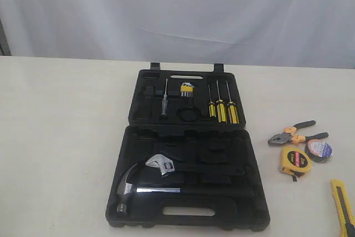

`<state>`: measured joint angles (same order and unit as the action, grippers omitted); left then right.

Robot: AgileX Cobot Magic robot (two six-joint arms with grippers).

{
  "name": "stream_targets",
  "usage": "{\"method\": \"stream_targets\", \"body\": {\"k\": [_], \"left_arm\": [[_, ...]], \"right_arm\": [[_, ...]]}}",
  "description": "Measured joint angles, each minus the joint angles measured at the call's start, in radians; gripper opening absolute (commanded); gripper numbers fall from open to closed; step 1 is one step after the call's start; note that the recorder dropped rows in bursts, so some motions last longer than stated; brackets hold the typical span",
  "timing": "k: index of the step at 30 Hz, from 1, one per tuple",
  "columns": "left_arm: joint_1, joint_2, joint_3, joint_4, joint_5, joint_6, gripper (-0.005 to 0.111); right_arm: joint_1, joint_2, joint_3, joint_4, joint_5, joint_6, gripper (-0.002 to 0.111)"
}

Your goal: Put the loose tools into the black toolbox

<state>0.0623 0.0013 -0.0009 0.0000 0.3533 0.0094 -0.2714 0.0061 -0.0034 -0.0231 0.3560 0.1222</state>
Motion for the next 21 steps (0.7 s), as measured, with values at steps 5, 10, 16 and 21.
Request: {"method": "stream_targets", "body": {"k": [5,10,16,21], "left_arm": [[0.000,0.000,0.000,0.000,0.000,0.000,0.000],[0.000,0.000,0.000,0.000,0.000,0.000,0.000],[0.000,0.000,0.000,0.000,0.000,0.000,0.000],[0.000,0.000,0.000,0.000,0.000,0.000,0.000]], "right_arm": [[0.000,0.000,0.000,0.000,0.000,0.000,-0.001],[0.000,0.000,0.000,0.000,0.000,0.000,-0.001],[0.000,0.000,0.000,0.000,0.000,0.000,-0.001],[0.000,0.000,0.000,0.000,-0.022,-0.002,-0.001]]}}
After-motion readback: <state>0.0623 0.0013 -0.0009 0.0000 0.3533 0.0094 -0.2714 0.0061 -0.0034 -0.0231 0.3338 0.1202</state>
